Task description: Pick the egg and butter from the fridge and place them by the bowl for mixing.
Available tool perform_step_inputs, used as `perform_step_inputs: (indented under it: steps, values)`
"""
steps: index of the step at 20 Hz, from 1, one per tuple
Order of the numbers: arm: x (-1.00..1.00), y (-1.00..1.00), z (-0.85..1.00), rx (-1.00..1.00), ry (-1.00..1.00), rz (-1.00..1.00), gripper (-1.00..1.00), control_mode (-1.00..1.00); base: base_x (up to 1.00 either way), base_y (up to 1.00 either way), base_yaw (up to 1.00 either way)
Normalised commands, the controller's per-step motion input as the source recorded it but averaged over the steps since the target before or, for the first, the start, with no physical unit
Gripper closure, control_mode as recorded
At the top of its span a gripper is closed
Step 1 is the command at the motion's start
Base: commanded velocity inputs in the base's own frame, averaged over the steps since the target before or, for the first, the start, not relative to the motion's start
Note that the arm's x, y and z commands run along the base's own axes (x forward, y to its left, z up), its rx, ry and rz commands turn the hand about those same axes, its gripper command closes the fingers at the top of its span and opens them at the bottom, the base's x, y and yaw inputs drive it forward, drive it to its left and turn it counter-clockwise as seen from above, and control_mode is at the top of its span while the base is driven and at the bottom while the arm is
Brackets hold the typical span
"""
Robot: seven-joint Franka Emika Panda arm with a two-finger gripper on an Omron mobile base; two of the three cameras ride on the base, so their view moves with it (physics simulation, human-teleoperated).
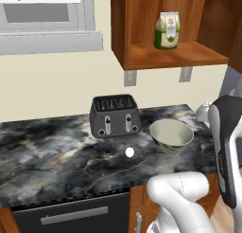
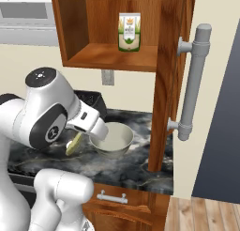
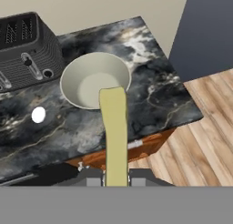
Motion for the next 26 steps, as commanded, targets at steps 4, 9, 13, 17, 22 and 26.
perform_step_inputs:
  steps: [4,9,13,17,22,26]
  values:
    - [0.00,-0.32,-0.02,0.01,0.00,-0.12,1.00,-1.00,0.00,0.00,0.00]
    - [0.01,-0.27,-0.10,0.00,0.00,-0.08,1.00,-1.00,0.00,0.00,0.00]
    - [0.00,-0.33,-0.10,0.01,0.00,-0.01,1.00,-1.00,0.00,0.00,0.00]
    - [0.12,-0.30,-0.18,0.02,0.00,0.00,1.00,-1.00,0.00,0.00,0.00]
    - [0.31,-0.15,-0.24,0.02,0.00,0.00,1.00,-1.00,0.00,0.00,0.00]
    - [0.23,-0.06,-0.35,0.00,0.00,0.00,1.00,-1.00,0.00,0.00,0.00]
